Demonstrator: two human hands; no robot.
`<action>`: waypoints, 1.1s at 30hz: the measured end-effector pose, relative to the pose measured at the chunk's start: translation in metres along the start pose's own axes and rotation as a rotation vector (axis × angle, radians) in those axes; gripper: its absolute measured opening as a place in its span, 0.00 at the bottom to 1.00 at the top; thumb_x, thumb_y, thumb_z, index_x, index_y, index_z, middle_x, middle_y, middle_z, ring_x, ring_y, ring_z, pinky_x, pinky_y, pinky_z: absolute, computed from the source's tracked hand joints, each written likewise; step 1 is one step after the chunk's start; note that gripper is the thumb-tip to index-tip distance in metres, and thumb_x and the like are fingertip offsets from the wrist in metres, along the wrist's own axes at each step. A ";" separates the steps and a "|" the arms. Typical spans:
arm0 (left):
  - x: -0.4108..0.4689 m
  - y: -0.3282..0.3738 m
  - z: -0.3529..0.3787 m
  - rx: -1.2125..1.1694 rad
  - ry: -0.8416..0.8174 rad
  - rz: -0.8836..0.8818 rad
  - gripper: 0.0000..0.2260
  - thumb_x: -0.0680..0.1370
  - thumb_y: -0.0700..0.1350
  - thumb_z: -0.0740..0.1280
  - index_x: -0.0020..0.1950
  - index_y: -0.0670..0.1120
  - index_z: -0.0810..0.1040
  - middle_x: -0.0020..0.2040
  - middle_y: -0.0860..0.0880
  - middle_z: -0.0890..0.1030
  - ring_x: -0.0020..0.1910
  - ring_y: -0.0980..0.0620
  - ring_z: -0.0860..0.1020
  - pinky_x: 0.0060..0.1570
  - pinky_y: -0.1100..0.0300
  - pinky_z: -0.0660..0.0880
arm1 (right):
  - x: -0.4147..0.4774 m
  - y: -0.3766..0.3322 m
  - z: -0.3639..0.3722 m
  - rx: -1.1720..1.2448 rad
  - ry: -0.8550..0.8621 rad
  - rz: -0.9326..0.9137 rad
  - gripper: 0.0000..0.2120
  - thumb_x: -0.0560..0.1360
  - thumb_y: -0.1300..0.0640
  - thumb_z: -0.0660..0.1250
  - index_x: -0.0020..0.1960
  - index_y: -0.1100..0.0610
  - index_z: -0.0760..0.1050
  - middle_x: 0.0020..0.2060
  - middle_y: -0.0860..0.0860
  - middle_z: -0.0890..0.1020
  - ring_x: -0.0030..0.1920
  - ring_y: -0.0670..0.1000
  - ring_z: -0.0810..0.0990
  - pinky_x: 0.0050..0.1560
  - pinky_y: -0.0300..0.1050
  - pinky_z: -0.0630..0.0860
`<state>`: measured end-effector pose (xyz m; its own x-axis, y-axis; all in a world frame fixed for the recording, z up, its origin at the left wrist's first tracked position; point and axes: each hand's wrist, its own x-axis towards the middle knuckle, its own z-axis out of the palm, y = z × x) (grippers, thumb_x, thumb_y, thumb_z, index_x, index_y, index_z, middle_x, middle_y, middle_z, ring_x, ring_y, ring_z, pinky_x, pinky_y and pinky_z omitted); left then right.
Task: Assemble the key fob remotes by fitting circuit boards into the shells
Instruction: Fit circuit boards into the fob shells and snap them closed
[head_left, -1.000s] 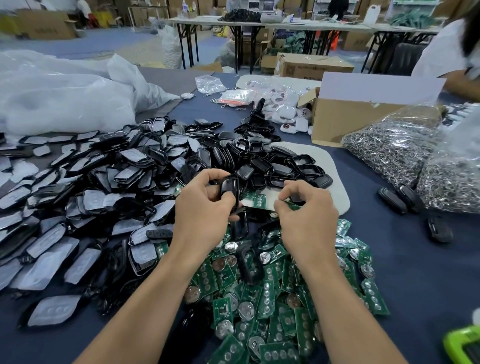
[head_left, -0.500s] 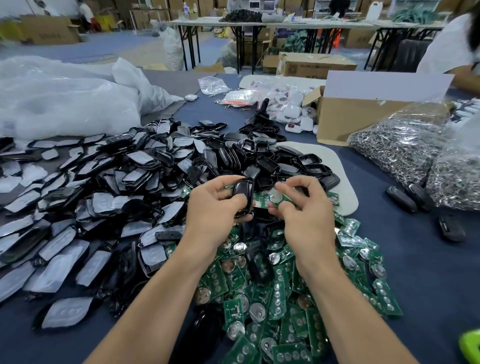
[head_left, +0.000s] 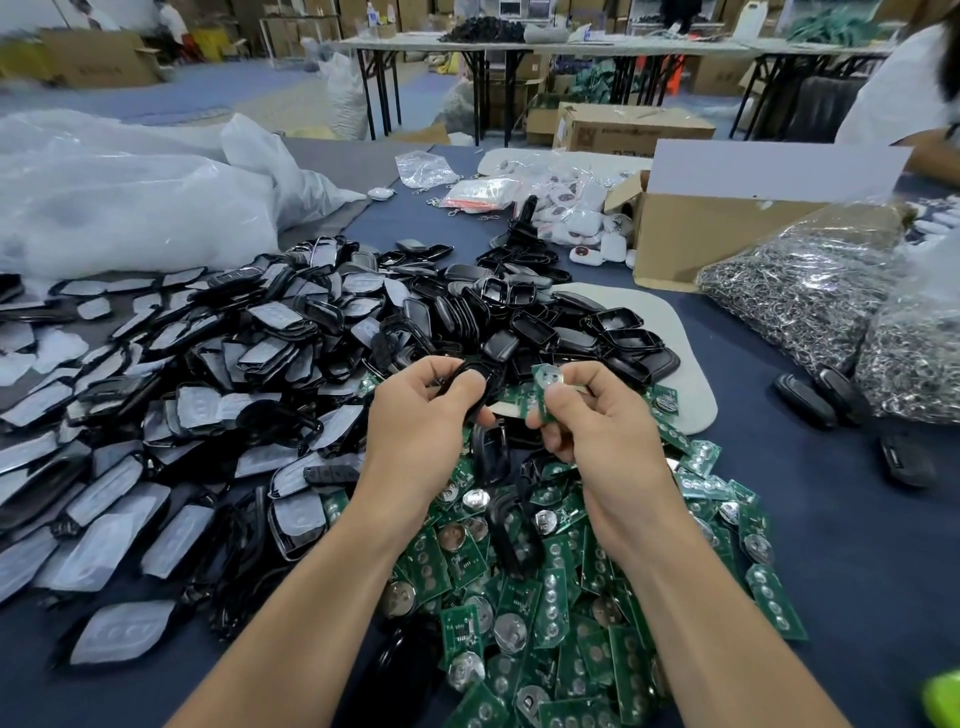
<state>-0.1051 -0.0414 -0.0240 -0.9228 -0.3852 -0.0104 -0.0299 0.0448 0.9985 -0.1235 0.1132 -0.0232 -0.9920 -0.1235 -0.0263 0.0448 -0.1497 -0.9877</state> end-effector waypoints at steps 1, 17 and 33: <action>-0.001 0.001 0.000 -0.019 -0.022 0.003 0.08 0.81 0.45 0.68 0.44 0.54 0.85 0.36 0.45 0.86 0.23 0.56 0.66 0.24 0.64 0.64 | -0.001 0.000 0.001 0.001 -0.025 -0.002 0.08 0.83 0.66 0.63 0.54 0.54 0.76 0.37 0.52 0.85 0.34 0.47 0.75 0.33 0.33 0.73; 0.000 -0.002 0.002 -0.041 -0.146 -0.017 0.13 0.81 0.30 0.67 0.56 0.48 0.79 0.43 0.48 0.89 0.42 0.49 0.88 0.39 0.62 0.83 | 0.001 -0.004 -0.002 -0.019 0.063 -0.073 0.16 0.75 0.69 0.71 0.44 0.50 0.89 0.40 0.48 0.88 0.40 0.43 0.81 0.45 0.38 0.78; -0.001 0.003 -0.001 -0.073 -0.165 -0.086 0.06 0.82 0.36 0.69 0.57 0.41 0.85 0.43 0.43 0.89 0.41 0.45 0.88 0.40 0.59 0.84 | -0.005 -0.006 -0.003 -0.291 0.147 -0.318 0.18 0.75 0.59 0.73 0.57 0.39 0.77 0.34 0.45 0.83 0.31 0.43 0.76 0.34 0.36 0.74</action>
<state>-0.1036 -0.0420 -0.0213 -0.9686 -0.2283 -0.0981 -0.0887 -0.0511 0.9947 -0.1191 0.1176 -0.0179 -0.9582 0.0281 0.2849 -0.2793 0.1266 -0.9518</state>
